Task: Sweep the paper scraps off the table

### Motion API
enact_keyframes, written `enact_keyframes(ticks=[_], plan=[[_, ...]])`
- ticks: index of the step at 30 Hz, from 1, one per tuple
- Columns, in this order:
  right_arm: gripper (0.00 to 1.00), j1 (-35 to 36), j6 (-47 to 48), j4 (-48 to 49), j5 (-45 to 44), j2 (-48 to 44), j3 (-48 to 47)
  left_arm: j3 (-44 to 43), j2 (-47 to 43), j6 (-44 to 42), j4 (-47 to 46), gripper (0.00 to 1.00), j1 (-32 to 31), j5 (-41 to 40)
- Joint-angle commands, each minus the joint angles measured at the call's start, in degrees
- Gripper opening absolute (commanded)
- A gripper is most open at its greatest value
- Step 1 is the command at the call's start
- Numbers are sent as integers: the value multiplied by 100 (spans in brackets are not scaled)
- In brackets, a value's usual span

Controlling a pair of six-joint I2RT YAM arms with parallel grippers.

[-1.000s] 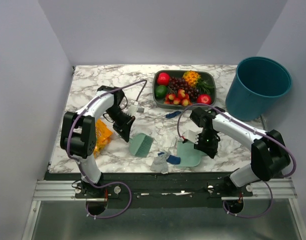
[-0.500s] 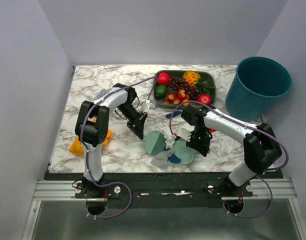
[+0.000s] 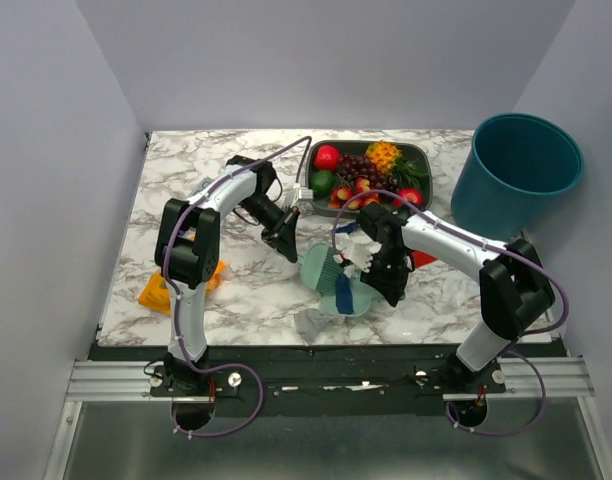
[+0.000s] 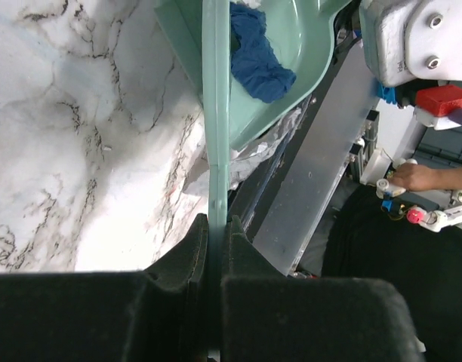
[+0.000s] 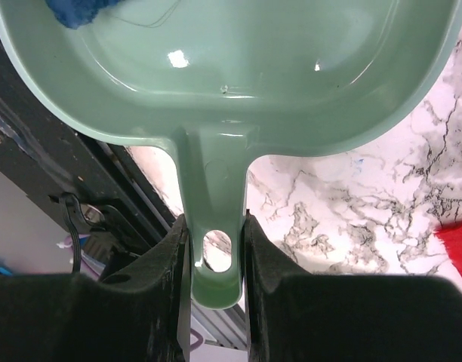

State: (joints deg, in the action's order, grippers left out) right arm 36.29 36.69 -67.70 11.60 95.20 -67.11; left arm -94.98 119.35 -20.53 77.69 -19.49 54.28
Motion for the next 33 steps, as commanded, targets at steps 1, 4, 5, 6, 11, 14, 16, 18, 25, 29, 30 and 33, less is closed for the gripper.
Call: enact_keyframes(ticks=[1, 4, 5, 6, 11, 14, 16, 18, 25, 29, 30, 33], plan=[[1, 9, -83, 266, 414, -369, 214, -257, -411, 85, 915, 0, 85, 224], [1, 18, -109, 380, 510, -546, 409, -310, -701, 32, 923, 0, 138, 127], [1, 9, -83, 389, 571, -624, 505, -311, -772, 32, 923, 0, 164, 127], [0, 9, -74, 450, 589, -669, 541, -311, -834, 84, 923, 0, 199, 144], [0, -52, -30, 425, 589, -801, 550, -179, -1212, 173, 932, 0, 577, -57], [1, -192, -74, 275, 625, -941, 646, -293, -1379, 146, 932, 0, 726, -303], [1, -280, -126, 214, 590, -1020, 839, -476, -1388, 111, 923, 0, 753, -523], [1, -377, -258, 144, 581, -1038, 945, -644, -1327, 120, 906, 0, 753, -795], [1, -930, -496, 82, 397, -845, 884, -1075, -958, 392, 915, 0, 849, -972], [1, -1273, -645, 134, 326, -529, 577, -1400, -931, 576, 915, 0, 1157, -1121], [1, -1317, -645, 134, 282, -442, 524, -1418, -896, 612, 915, 0, 1210, -1130], [1, -1344, -549, 143, 54, -458, 550, -1339, -712, 577, 915, 0, 1298, -973]])
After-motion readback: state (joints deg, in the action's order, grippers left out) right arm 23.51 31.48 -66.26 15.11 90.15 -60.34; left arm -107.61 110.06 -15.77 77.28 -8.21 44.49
